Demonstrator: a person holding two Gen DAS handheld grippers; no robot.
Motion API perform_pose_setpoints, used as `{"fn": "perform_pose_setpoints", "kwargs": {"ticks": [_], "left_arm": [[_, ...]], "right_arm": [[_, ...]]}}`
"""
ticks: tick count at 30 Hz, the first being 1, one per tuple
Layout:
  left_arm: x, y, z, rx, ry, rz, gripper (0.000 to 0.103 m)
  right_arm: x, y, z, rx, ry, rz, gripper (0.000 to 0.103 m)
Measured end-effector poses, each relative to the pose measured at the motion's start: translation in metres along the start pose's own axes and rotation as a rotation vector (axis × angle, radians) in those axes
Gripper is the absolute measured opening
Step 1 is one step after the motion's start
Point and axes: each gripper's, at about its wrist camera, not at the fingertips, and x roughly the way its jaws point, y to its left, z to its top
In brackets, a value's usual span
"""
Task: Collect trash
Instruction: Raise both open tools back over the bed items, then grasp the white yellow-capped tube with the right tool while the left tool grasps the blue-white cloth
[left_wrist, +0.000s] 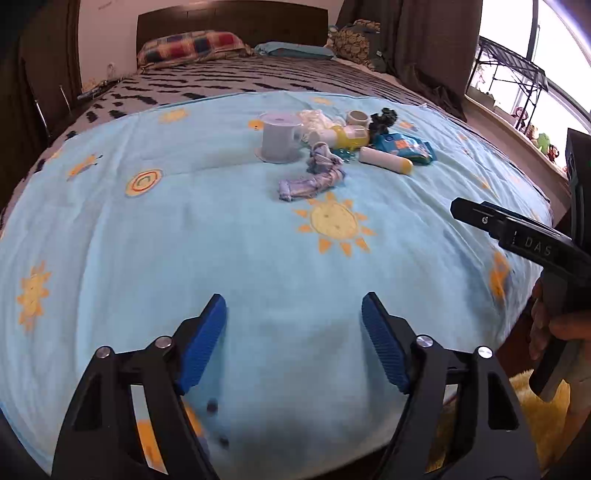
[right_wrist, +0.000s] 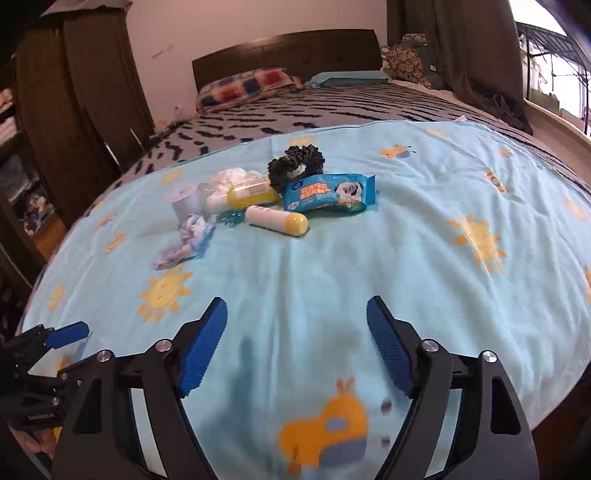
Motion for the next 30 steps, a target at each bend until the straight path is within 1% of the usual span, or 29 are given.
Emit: {"fn": "perform_pose_setpoints", "kwargs": {"ticks": [2,5,6,8,11,19,20,22,23,24,25,26,27,28,30], "left_arm": [[0.014,0.002,0.012,0.0,0.005,0.01,0.067],[0.026,-0.001,0.026,0.012,0.007,0.008,0.065],[0.03,-0.001,0.031,0.011,0.011,0.001,0.062],[0.038,-0.001,0.042,0.006,0.022,-0.02,0.059],[0.05,0.001,0.055,-0.006,0.032,-0.046,0.058],[0.074,-0.004,0.077,0.004,0.032,-0.059,0.057],[0.077,-0.006,0.078,0.01,0.032,-0.058,0.057],[0.082,-0.009,0.083,0.021,0.032,-0.054,0.057],[0.084,-0.011,0.085,0.029,0.031,-0.051,0.057],[0.086,-0.012,0.087,0.032,0.031,-0.05,0.055],[0.087,-0.013,0.088,0.035,0.032,-0.05,0.052],[0.088,-0.013,0.089,0.035,0.032,-0.052,0.047],[0.088,-0.012,0.09,0.035,0.032,-0.053,0.042],[0.088,-0.011,0.091,0.034,0.032,-0.054,0.039],[0.087,-0.008,0.091,0.033,0.03,-0.05,0.023]], "right_arm": [[0.015,-0.001,0.007,0.007,0.032,0.008,0.068],[0.035,0.004,0.021,-0.024,0.065,0.003,0.065],[0.04,0.006,0.024,-0.036,0.074,0.001,0.065],[0.049,0.01,0.031,-0.063,0.087,-0.003,0.065],[0.063,0.013,0.041,-0.08,0.104,-0.004,0.064],[0.092,0.023,0.067,-0.126,0.137,-0.017,0.06],[0.095,0.023,0.069,-0.124,0.141,-0.015,0.059],[0.099,0.024,0.072,-0.121,0.145,-0.015,0.053],[0.099,0.024,0.072,-0.121,0.145,-0.014,0.047],[0.099,0.024,0.072,-0.119,0.144,-0.013,0.036],[0.099,0.023,0.071,-0.117,0.143,-0.013,0.031],[0.098,0.022,0.071,-0.113,0.139,-0.012,0.026],[0.098,0.021,0.07,-0.111,0.137,-0.012,0.024],[0.096,0.02,0.069,-0.11,0.134,-0.011,0.022],[0.094,0.019,0.067,-0.108,0.131,-0.01,0.021]]}}
